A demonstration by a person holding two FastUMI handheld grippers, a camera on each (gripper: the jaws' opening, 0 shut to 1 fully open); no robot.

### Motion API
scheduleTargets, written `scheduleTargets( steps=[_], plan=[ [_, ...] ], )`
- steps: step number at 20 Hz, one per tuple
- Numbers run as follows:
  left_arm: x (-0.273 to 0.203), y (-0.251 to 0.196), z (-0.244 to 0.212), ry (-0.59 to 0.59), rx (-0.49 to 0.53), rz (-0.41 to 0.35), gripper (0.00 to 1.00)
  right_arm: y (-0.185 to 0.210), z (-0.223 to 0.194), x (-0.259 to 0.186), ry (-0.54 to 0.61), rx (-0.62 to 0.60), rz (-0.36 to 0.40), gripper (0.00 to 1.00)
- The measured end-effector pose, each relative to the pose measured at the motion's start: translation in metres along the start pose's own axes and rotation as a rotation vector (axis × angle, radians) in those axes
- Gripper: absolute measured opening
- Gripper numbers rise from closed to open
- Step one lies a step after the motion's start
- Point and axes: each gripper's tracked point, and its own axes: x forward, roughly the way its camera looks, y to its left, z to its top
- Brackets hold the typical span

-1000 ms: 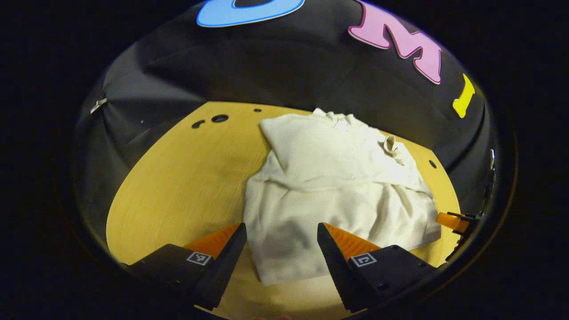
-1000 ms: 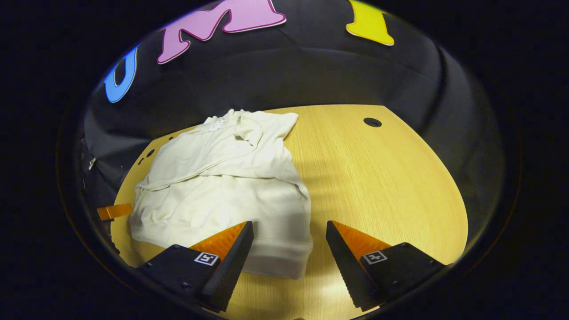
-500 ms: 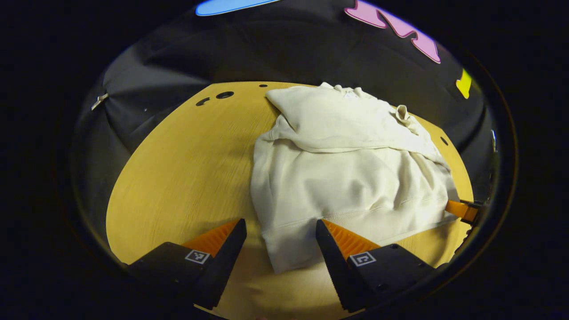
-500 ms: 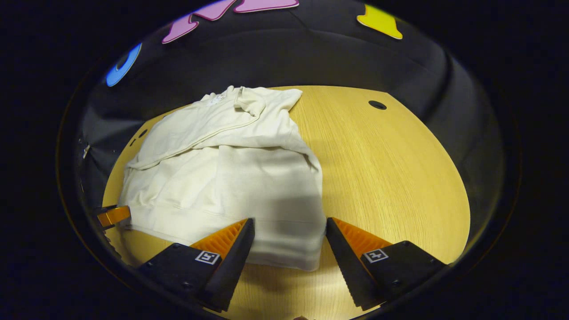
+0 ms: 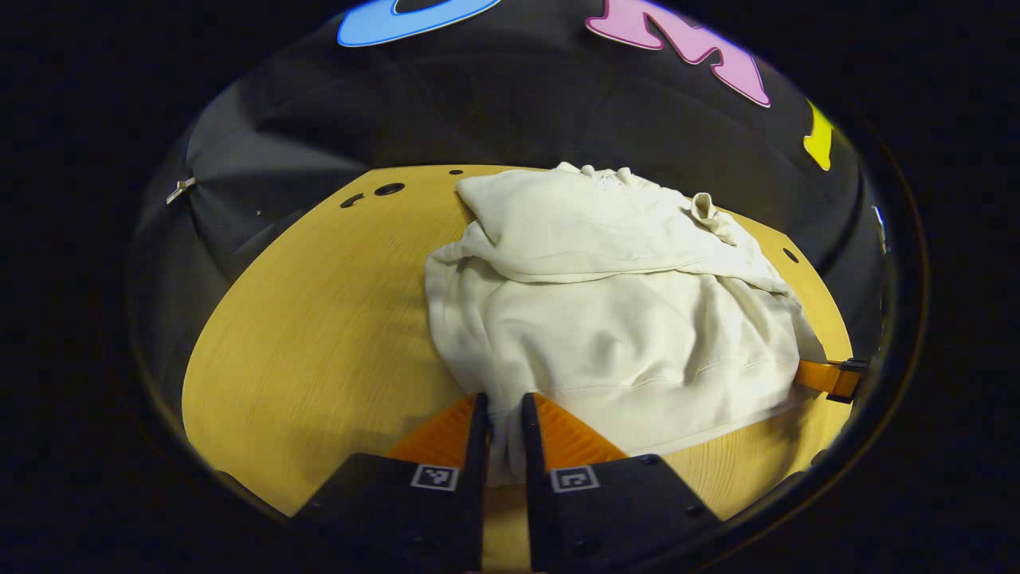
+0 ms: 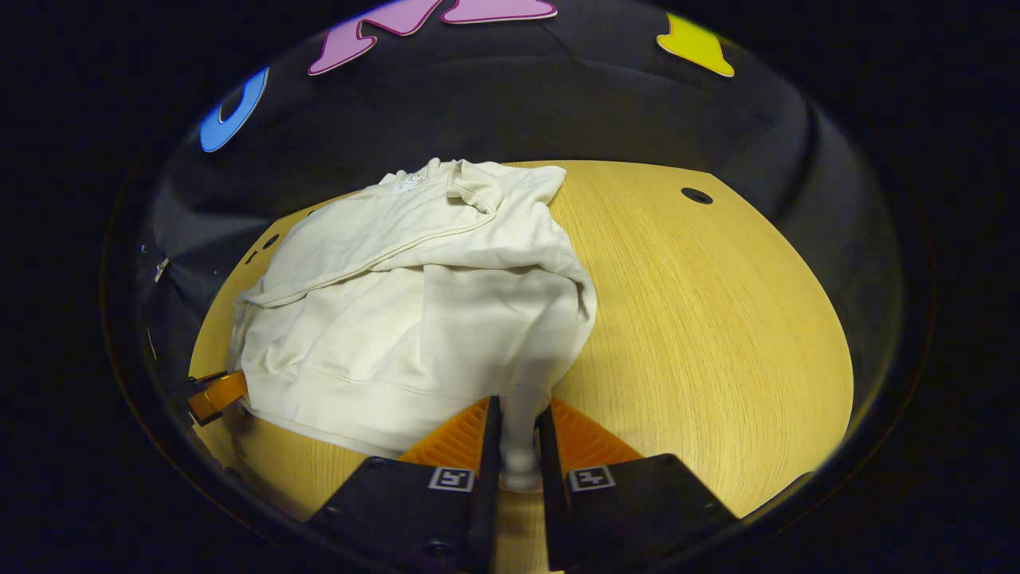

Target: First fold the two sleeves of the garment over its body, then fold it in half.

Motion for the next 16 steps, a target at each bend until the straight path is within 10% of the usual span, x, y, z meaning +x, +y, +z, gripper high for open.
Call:
scheduleTargets(
  steps=[2, 8, 16],
  plan=[
    [0.001, 0.0, 0.002, -0.019, -0.046, 0.013, 0.19, 0.01, 0.0, 0.003, 0.01, -0.005, 0.064, 0.02],
    [0.001, -0.001, 0.005, -0.048, -0.095, -0.008, 0.02, 0.009, 0.002, 0.002, 0.027, -0.015, 0.123, 0.06],
    [-0.007, 0.004, 0.024, -0.082, -0.141, -0.03, 0.06, 0.015, 0.011, -0.001, -0.021, 0.017, 0.104, 0.05]
  ],
)
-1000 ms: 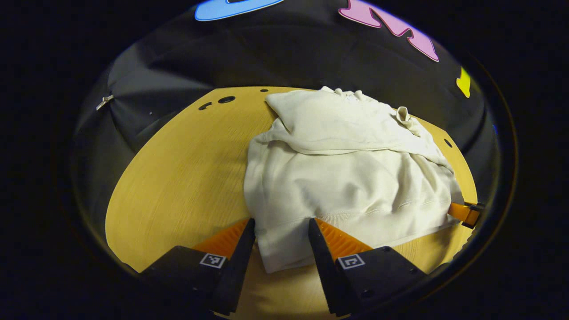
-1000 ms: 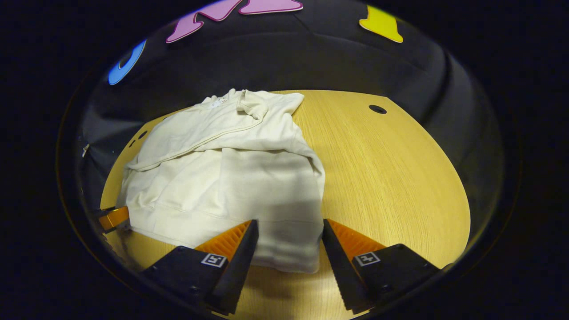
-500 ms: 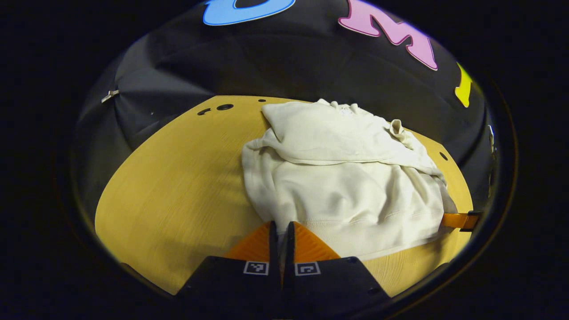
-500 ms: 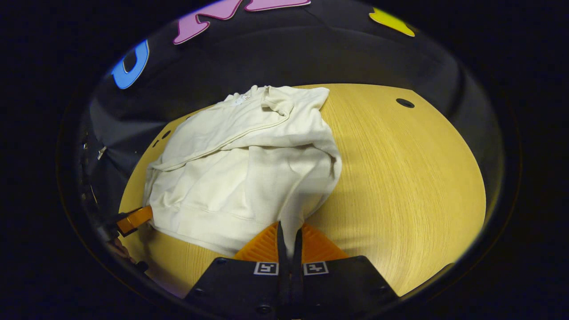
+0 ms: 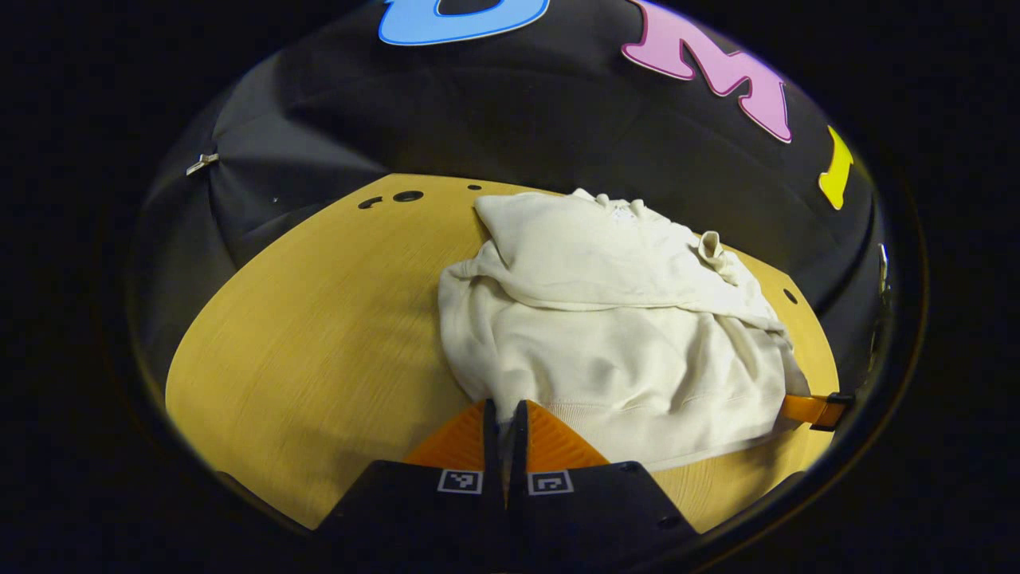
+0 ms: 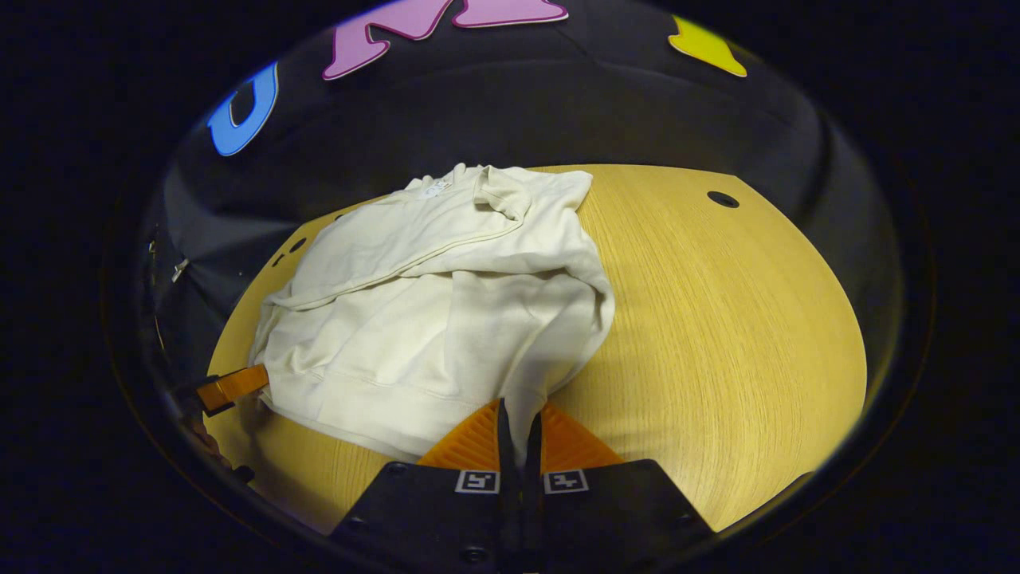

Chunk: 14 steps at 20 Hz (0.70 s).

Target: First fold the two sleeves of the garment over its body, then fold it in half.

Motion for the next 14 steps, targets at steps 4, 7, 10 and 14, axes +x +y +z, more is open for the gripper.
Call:
scheduleTargets(
  steps=[4, 7, 10, 14],
  plan=[
    [-0.003, -0.006, 0.035, -0.064, -0.033, -0.03, 0.06, 0.008, 0.025, 0.0, -0.051, 0.068, 0.022, 0.05],
    [0.0, -0.013, 0.069, -0.112, -0.057, -0.053, 0.06, 0.018, 0.05, 0.001, -0.089, 0.037, 0.036, 0.05],
    [0.005, -0.02, 0.102, -0.16, -0.051, -0.073, 0.06, 0.027, 0.085, 0.005, -0.149, -0.004, 0.044, 0.05],
    [0.018, -0.027, 0.147, -0.221, -0.021, -0.096, 0.06, 0.035, 0.142, 0.015, -0.258, 0.007, 0.05, 0.05]
  ],
)
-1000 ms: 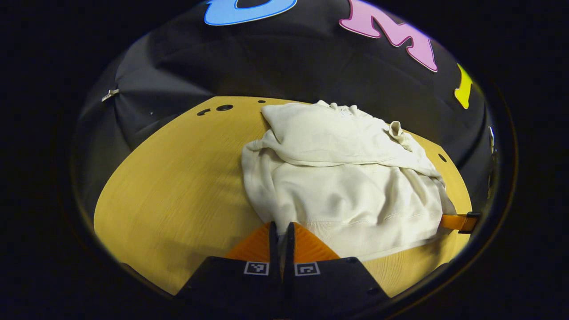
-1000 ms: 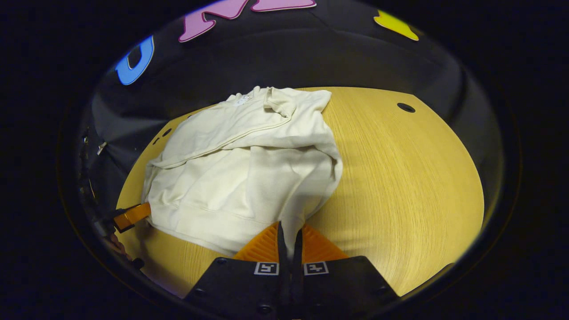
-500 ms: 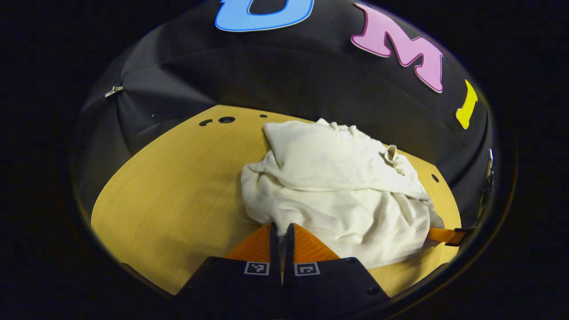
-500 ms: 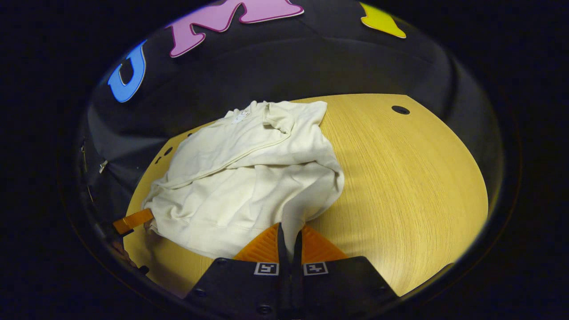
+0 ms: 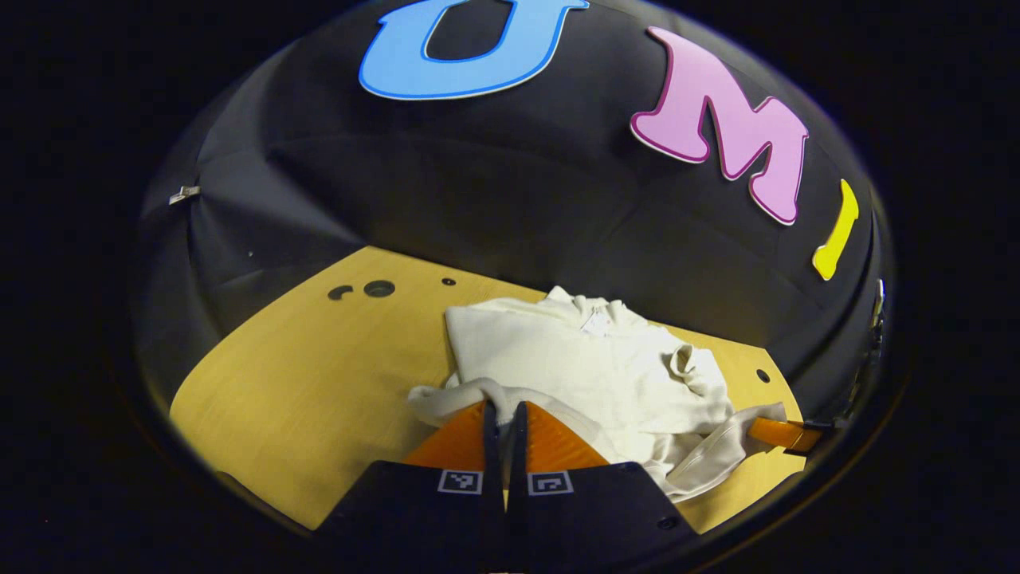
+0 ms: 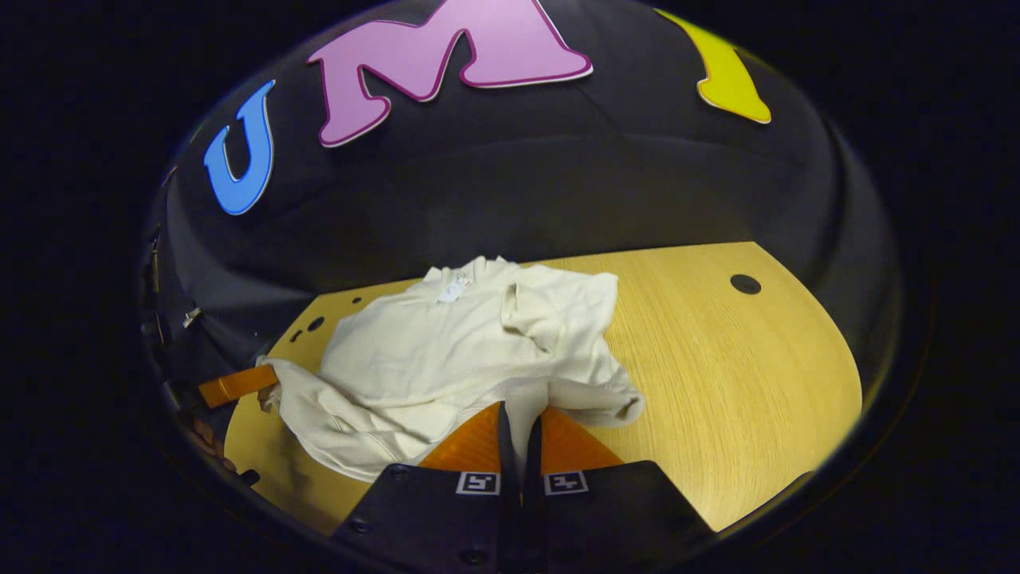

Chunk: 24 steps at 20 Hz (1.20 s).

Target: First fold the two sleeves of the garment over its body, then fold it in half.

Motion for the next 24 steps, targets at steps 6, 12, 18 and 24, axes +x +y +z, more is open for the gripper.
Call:
scheduleTargets(
  steps=[6, 12, 18, 24],
  plan=[
    [0.037, -0.006, 0.05, -0.068, 0.043, -0.014, 0.06, 0.006, 0.059, 0.042, -0.101, -0.019, -0.01, 0.05],
    [0.088, 0.004, 0.077, -0.106, -0.004, 0.006, 0.06, 0.01, 0.109, 0.087, -0.222, -0.053, -0.043, 0.05],
    [0.144, 0.012, 0.077, -0.106, 0.002, 0.017, 0.06, 0.003, 0.126, 0.134, -0.294, -0.091, -0.091, 0.05],
    [0.189, 0.009, 0.062, -0.064, 0.112, 0.009, 0.1, -0.011, 0.105, 0.166, -0.276, -0.165, -0.152, 0.1]
  ],
)
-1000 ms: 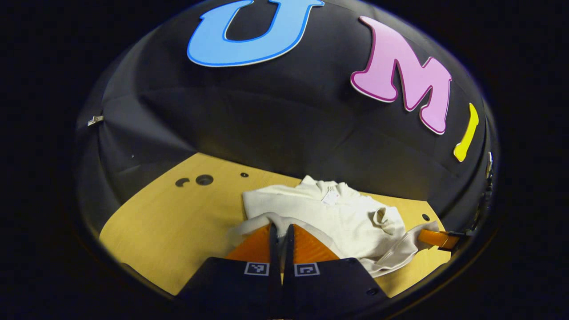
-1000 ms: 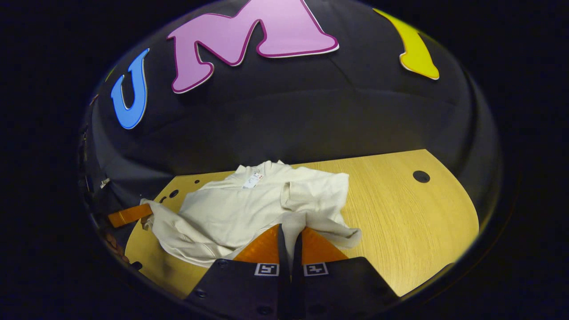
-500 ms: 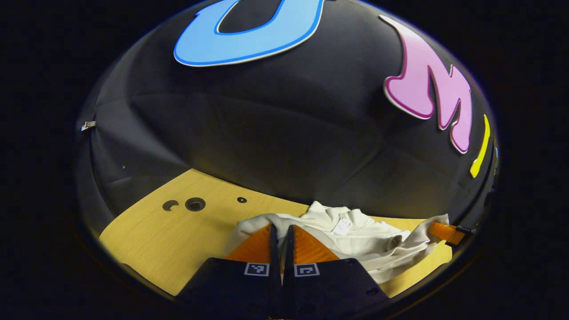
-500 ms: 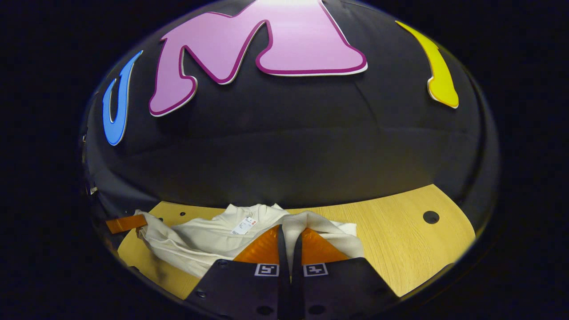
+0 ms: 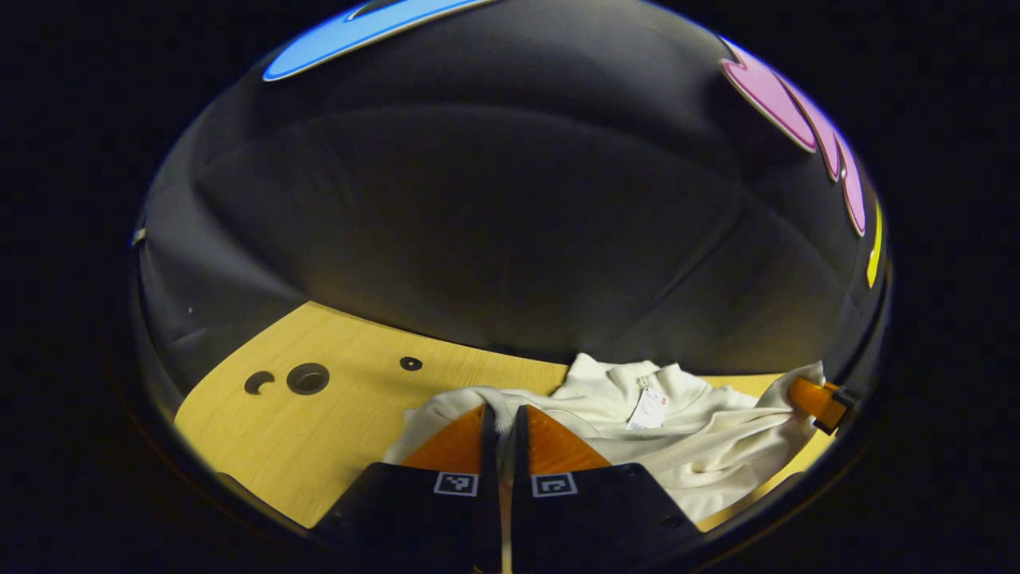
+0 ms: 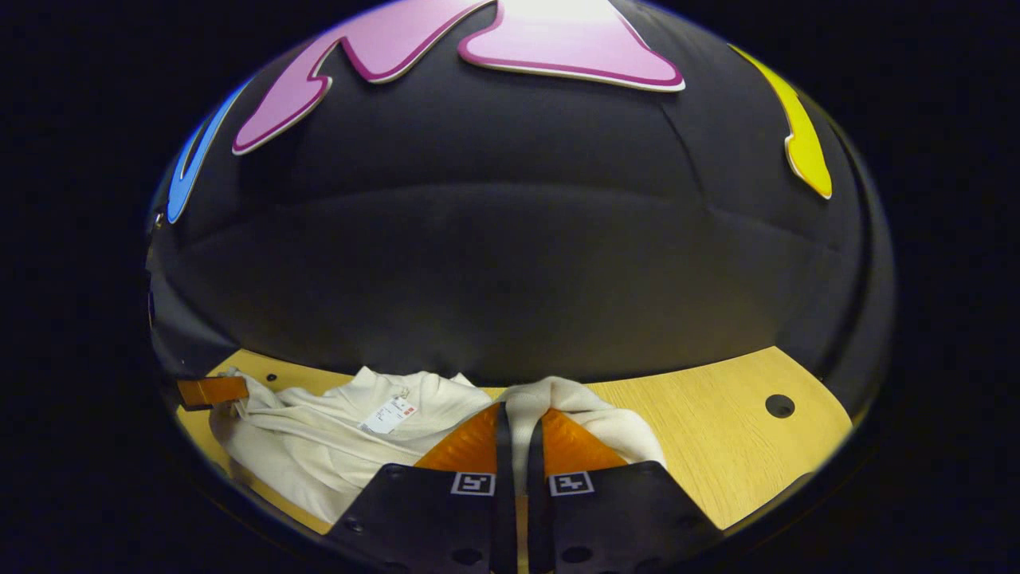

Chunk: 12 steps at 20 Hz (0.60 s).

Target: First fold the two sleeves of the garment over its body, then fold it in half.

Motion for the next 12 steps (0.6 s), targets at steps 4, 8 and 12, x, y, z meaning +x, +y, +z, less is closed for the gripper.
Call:
scheduleTargets(
  steps=[4, 8, 12],
  plan=[
    [0.007, 0.001, 0.007, -0.04, 0.017, 0.012, 0.36, 0.005, -0.01, 0.001, 0.01, -0.03, 0.008, 0.28],
    [-0.018, 0.004, 0.032, -0.068, 0.067, 0.027, 0.53, 0.001, 0.003, -0.015, -0.022, -0.028, -0.008, 0.62],
    [-0.058, -0.006, 0.069, -0.14, 0.073, -0.007, 0.9, 0.001, 0.022, -0.049, -0.043, -0.035, 0.002, 0.98]
  ],
)
